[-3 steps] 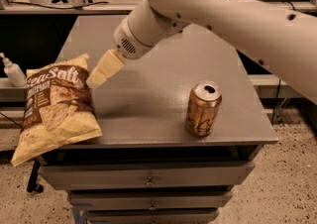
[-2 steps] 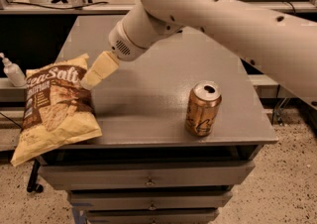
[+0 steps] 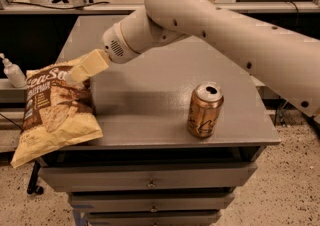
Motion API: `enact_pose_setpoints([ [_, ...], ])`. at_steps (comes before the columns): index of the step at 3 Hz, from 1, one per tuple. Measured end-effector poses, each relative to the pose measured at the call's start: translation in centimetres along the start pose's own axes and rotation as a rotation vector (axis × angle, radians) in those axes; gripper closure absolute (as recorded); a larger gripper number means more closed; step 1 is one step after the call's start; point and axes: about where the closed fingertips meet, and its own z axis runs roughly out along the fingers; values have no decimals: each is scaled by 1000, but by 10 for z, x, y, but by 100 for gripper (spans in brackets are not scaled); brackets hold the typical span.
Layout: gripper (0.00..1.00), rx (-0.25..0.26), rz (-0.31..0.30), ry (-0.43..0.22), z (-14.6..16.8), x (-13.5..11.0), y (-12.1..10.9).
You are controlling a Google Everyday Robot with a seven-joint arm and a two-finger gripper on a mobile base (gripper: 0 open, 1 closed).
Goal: Pick brown chip bag
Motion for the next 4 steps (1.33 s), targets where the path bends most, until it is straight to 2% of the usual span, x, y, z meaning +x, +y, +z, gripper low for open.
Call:
enact_pose_setpoints([
  [1, 0, -68, 39, -64, 22, -13, 16],
  [2, 0, -108, 79, -65, 44, -16, 29],
  [3, 0, -113, 110, -17, 58, -12, 39],
  [4, 16, -92, 124, 63, 63, -7, 45],
])
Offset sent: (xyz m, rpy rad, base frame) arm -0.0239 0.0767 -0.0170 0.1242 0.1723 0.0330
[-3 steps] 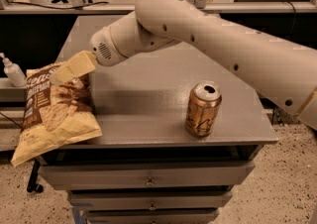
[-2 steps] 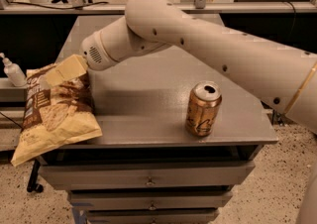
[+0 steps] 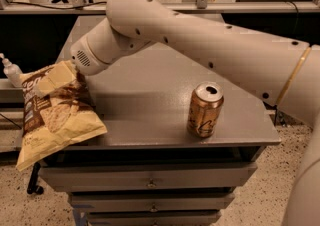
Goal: Pick brown chip bag
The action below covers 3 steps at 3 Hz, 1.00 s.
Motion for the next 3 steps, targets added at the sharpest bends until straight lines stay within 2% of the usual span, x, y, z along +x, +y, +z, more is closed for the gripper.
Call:
enact_pose_setpoints([
  [1, 40, 54, 9, 91, 1, 7, 0],
  [3, 87, 154, 22, 183, -13, 18, -6],
])
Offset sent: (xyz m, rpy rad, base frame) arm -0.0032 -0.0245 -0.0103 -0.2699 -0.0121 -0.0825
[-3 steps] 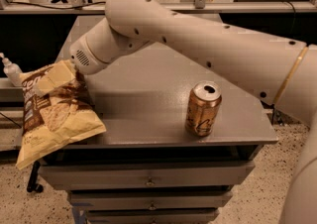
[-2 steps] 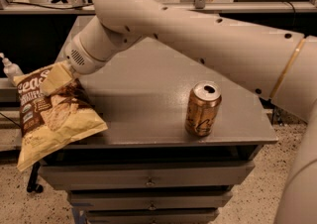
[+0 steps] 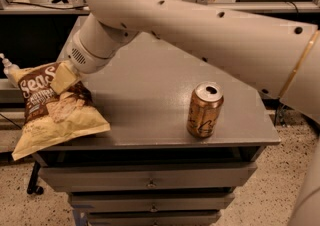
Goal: Pick brown chip bag
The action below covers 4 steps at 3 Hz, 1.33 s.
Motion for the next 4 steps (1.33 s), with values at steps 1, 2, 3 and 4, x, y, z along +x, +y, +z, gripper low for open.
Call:
enact_pose_setpoints([
  [1, 100, 51, -3, 14, -16, 2, -17],
  [2, 100, 98, -1, -48, -45, -2, -51],
  [3, 100, 162, -7, -158, -91, -12, -102],
  [4, 100, 228, -14, -309, -143, -34, -144],
])
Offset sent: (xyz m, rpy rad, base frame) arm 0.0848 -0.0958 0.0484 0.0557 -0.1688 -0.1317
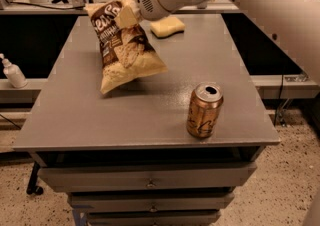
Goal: Pick brown chip bag
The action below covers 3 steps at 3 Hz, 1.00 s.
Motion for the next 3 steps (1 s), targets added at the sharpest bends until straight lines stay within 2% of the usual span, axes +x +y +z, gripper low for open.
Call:
enact_pose_setpoints([
  [1, 100, 38, -1, -156, -22, -43, -20],
  [2, 100, 26, 5, -295, -30, -84, -13],
  [3, 100, 25, 6, -314, -30, -90, -11],
])
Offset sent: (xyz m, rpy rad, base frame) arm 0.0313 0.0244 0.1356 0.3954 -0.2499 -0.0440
